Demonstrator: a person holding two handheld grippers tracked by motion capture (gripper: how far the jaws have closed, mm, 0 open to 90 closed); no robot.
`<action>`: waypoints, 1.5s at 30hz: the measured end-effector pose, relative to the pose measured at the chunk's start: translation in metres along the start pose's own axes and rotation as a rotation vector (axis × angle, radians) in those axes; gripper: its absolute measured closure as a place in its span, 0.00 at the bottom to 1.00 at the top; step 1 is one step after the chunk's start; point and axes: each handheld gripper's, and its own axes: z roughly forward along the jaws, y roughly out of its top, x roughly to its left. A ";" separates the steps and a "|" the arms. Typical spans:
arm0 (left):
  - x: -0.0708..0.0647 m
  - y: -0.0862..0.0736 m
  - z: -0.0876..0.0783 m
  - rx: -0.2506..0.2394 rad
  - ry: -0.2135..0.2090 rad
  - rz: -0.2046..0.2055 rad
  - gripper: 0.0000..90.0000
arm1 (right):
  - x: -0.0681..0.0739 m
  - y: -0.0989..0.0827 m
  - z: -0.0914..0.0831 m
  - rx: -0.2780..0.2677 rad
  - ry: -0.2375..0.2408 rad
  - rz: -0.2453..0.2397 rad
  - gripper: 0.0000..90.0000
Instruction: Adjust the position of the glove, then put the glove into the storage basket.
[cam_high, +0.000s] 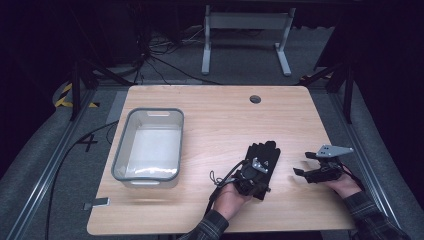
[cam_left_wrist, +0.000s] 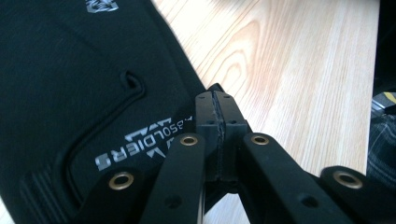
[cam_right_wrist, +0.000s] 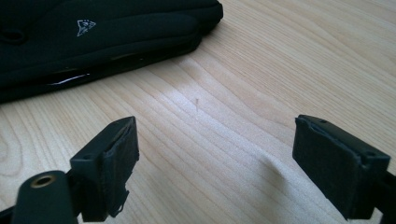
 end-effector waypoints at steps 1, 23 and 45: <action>0.001 -0.003 -0.003 0.001 0.007 -0.008 1.00 | 0.000 0.000 0.000 0.000 0.000 0.000 0.17; 0.033 -0.033 -0.051 -0.039 0.114 -0.079 0.99 | -0.003 -0.001 0.001 0.004 -0.014 0.006 0.17; 0.058 0.024 -0.031 -0.041 0.133 0.081 0.23 | -0.003 -0.005 0.009 0.033 -0.014 -0.009 0.16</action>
